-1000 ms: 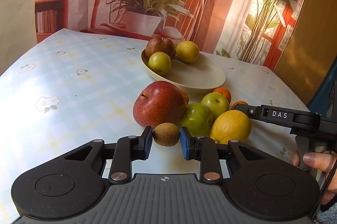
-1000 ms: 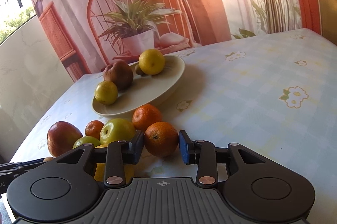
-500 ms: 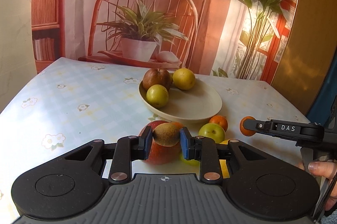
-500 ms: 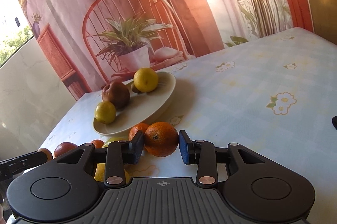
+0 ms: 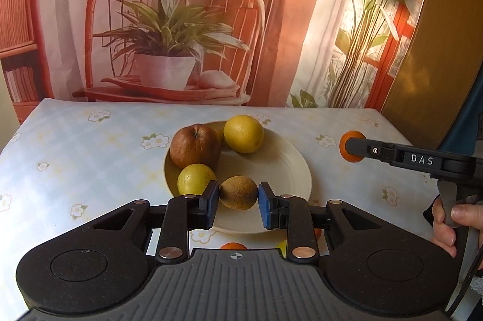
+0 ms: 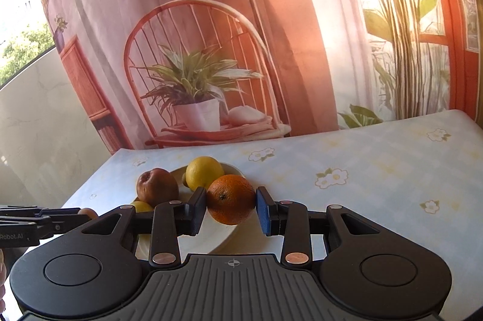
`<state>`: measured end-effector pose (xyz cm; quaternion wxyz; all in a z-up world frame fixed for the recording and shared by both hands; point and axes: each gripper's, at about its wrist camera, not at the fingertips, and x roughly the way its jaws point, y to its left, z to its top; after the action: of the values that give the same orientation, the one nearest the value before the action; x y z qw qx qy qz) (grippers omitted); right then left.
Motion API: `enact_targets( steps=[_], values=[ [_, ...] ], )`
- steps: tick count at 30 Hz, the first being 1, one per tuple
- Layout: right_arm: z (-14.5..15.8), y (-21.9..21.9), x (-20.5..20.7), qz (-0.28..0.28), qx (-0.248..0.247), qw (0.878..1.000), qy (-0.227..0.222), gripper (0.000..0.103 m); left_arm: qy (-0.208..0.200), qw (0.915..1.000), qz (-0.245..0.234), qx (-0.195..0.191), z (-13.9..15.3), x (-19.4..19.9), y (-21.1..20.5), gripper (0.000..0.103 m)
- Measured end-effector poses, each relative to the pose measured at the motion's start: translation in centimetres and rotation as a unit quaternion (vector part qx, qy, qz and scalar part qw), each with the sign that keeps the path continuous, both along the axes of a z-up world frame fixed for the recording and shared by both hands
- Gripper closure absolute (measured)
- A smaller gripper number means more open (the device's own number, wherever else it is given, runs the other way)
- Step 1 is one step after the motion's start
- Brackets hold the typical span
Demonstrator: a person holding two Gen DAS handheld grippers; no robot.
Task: Organize fruits
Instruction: 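Lower the kiwi onto the plate with the left tool while the right tool lowers the tangerine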
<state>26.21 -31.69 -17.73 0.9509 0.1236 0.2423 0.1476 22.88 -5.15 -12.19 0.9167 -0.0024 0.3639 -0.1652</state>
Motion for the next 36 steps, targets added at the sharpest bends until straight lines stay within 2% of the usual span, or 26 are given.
enact_targets(
  steps=[3,9,12,15,18,23,28,36],
  values=[
    [-0.8,1.0,2.2,0.016,-0.024,0.999,0.013,0.07,0.032,0.9994,0.005,0.011,-1.6,1.7,-0.3,0.073],
    [-2.6,3.6,6.0,0.054,-0.062,0.996,0.037,0.07,0.06,0.9976,0.003,0.033,-3.5,4.2,-0.7,0.073],
    [-3.2,4.6,7.6,0.061,-0.073,0.995,0.043,0.07,0.064,0.9969,-0.009,0.044,-3.9,4.8,-1.1,0.073],
    [-3.5,5.2,9.2,0.066,-0.081,0.993,0.048,0.071,0.05,0.995,-0.027,0.082,-3.8,4.8,-2.0,0.073],
    [-3.8,5.8,10.1,0.067,-0.098,0.992,0.048,0.07,0.049,0.9935,-0.034,0.097,-3.8,4.9,-2.4,0.073],
    [-4.2,6.6,10.5,0.069,-0.116,0.99,0.048,0.07,0.087,0.9925,-0.022,0.083,-4.5,5.3,-1.5,0.073],
    [-4.2,6.9,10.3,0.065,-0.126,0.989,0.043,0.07,0.075,0.9932,-0.018,0.087,-4.7,5.4,-1.1,0.072],
    [-3.4,6.3,8.2,0.059,-0.124,0.99,0.021,0.063,0.06,0.9923,-0.02,0.106,-4.7,5.4,-1.4,0.071]
  ],
)
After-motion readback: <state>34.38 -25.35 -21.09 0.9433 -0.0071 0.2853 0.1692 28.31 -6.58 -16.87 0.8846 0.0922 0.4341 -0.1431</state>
